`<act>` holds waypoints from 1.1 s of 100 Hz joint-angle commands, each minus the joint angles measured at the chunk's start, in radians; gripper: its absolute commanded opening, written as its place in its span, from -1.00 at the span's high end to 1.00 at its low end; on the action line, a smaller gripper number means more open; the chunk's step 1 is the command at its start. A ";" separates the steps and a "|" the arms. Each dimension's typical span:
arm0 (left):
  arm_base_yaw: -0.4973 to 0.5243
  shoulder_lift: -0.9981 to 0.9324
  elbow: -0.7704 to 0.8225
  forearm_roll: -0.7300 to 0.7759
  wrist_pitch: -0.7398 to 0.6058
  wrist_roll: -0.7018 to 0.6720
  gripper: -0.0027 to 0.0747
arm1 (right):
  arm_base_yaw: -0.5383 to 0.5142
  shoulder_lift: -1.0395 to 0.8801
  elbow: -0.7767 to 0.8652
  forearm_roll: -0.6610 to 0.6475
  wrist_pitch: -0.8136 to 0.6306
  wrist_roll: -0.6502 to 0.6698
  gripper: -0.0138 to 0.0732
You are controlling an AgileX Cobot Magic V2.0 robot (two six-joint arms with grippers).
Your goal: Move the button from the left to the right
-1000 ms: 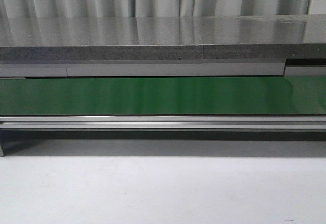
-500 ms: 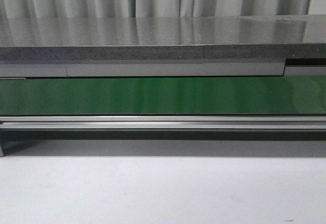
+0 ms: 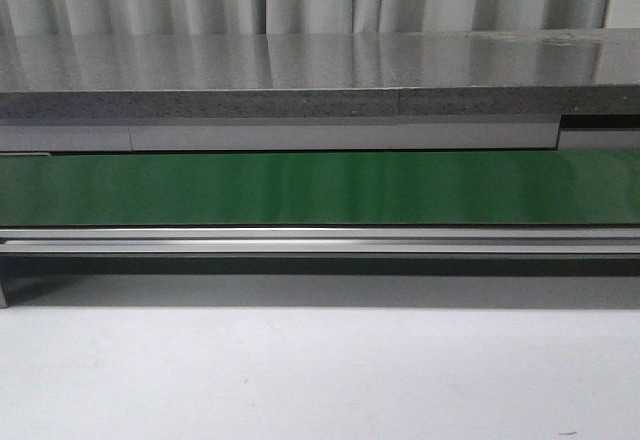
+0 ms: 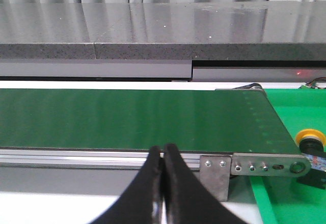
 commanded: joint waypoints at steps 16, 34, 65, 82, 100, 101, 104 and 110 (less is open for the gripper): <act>-0.006 0.009 -0.028 -0.008 -0.079 -0.002 0.92 | -0.002 -0.018 0.001 0.002 -0.083 0.003 0.84; -0.006 0.009 -0.028 -0.008 -0.079 -0.002 0.92 | -0.002 -0.018 0.001 0.002 -0.083 0.003 0.84; -0.006 0.009 -0.028 -0.008 -0.079 -0.002 0.92 | -0.002 -0.018 0.001 0.002 -0.083 0.003 0.84; -0.006 0.009 -0.028 -0.008 -0.079 -0.002 0.92 | -0.002 -0.018 0.001 0.002 -0.083 0.003 0.84; -0.006 0.009 -0.026 -0.008 -0.081 -0.002 0.92 | -0.002 -0.018 0.001 0.002 -0.083 0.003 0.84; -0.006 0.009 -0.024 -0.008 -0.081 -0.002 0.92 | -0.002 -0.018 0.001 0.002 -0.083 0.003 0.84; -0.006 0.009 -0.020 -0.008 -0.088 -0.002 0.92 | -0.002 -0.018 0.001 0.002 -0.083 0.003 0.84; -0.006 0.007 -0.005 0.005 -0.113 -0.002 0.92 | -0.002 -0.018 0.001 0.002 -0.083 0.003 0.84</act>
